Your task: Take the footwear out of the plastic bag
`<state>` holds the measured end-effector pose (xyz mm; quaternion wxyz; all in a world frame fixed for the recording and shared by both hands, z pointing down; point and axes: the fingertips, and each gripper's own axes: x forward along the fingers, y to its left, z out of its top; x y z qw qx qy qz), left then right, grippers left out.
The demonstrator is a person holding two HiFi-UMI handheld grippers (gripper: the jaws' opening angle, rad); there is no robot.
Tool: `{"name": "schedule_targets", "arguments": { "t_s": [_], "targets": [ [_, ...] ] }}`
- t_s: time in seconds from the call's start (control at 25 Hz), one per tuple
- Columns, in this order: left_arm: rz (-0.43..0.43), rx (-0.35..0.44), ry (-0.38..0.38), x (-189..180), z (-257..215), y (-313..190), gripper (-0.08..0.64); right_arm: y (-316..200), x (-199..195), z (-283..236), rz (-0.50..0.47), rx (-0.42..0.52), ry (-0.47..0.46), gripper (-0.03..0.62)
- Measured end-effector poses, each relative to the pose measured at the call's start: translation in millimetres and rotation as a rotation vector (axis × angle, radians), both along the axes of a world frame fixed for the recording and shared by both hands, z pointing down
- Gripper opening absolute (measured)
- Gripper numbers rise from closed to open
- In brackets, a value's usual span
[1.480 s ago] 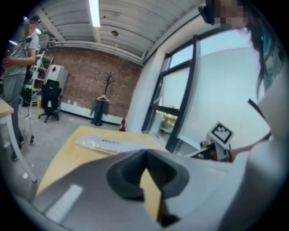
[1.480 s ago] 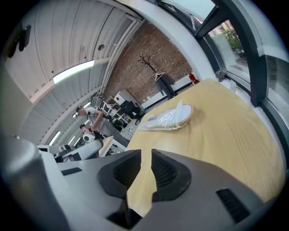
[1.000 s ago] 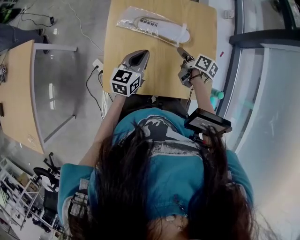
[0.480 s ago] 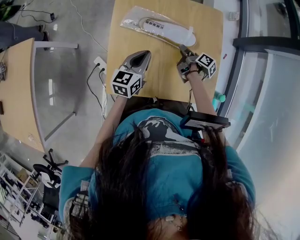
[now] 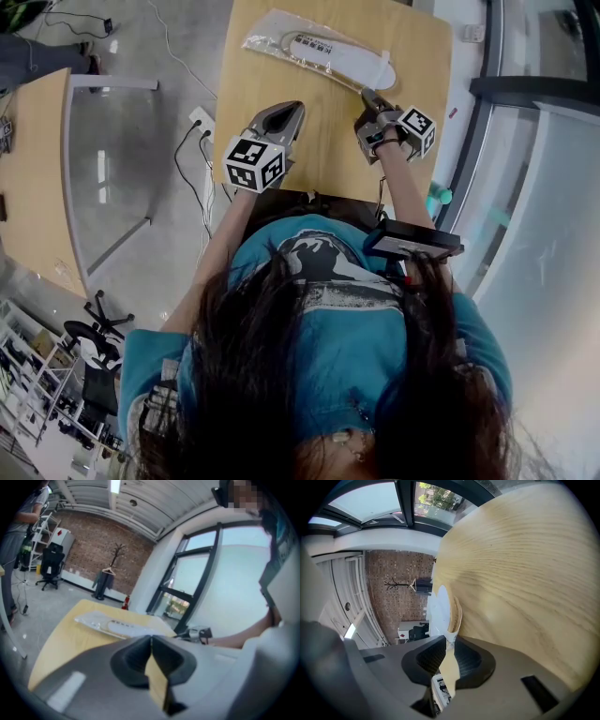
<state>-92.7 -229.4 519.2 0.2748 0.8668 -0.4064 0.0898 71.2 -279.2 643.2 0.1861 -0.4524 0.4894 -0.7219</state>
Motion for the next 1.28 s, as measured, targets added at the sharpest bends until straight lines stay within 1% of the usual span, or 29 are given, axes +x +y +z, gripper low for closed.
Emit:
{"name": "schedule_targets", "arguments": {
  "t_s": [0.04, 0.08, 0.12, 0.24, 0.36, 0.44, 0.56, 0.64, 0.72, 0.8, 0.88, 0.96, 1.04, 1.12, 1.2, 1.28],
  "targets": [
    [0.008, -0.013, 0.012, 3, 2, 1, 0.018, 3, -3, -2, -0.009, 0.000, -0.012, 0.063],
    [0.021, -0.030, 0.027, 7, 4, 3, 0.084, 7, -5, -4, -0.020, 0.001, -0.025, 0.060],
    [0.033, -0.052, 0.043, 11, 6, 6, 0.115, 12, -8, -6, -0.031, 0.003, -0.038, 0.057],
    [0.036, -0.108, 0.089, 18, 7, 16, 0.141, 31, -16, -20, -0.052, 0.016, -0.081, 0.052],
    [0.020, -0.150, 0.140, 20, 11, 25, 0.141, 54, -23, -29, -0.065, 0.030, -0.119, 0.048],
    [0.012, -0.199, 0.200, 21, 19, 27, 0.161, 64, -26, -30, -0.083, 0.049, -0.124, 0.048],
    [-0.005, -0.306, 0.323, 25, 34, 28, 0.209, 75, -30, -31, -0.112, 0.055, -0.125, 0.046],
    [-0.024, -0.367, 0.376, 26, 47, 26, 0.219, 80, -32, -31, -0.132, 0.051, -0.130, 0.046],
    [-0.037, -0.411, 0.400, 26, 60, 25, 0.219, 84, -35, -34, -0.169, 0.053, -0.114, 0.044],
    [-0.040, -0.451, 0.429, 29, 68, 26, 0.229, 89, -38, -40, -0.204, 0.075, -0.100, 0.044],
    [-0.049, -0.496, 0.488, 36, 71, 33, 0.235, 102, -38, -46, -0.235, 0.093, -0.088, 0.044],
    [-0.067, -0.535, 0.555, 45, 74, 41, 0.238, 118, -36, -49, -0.256, 0.109, -0.097, 0.044],
    [-0.080, -0.557, 0.600, 53, 77, 43, 0.238, 133, -32, -50, -0.271, 0.116, -0.108, 0.044],
    [-0.085, -0.568, 0.628, 59, 78, 44, 0.238, 143, -31, -51, -0.296, 0.127, -0.106, 0.043],
    [-0.106, -0.590, 0.673, 61, 78, 43, 0.238, 154, -33, -53, -0.348, 0.148, -0.087, 0.043],
    [-0.146, -0.621, 0.734, 61, 80, 43, 0.238, 163, -38, -55, -0.408, 0.166, -0.064, 0.043]
  ]
}}
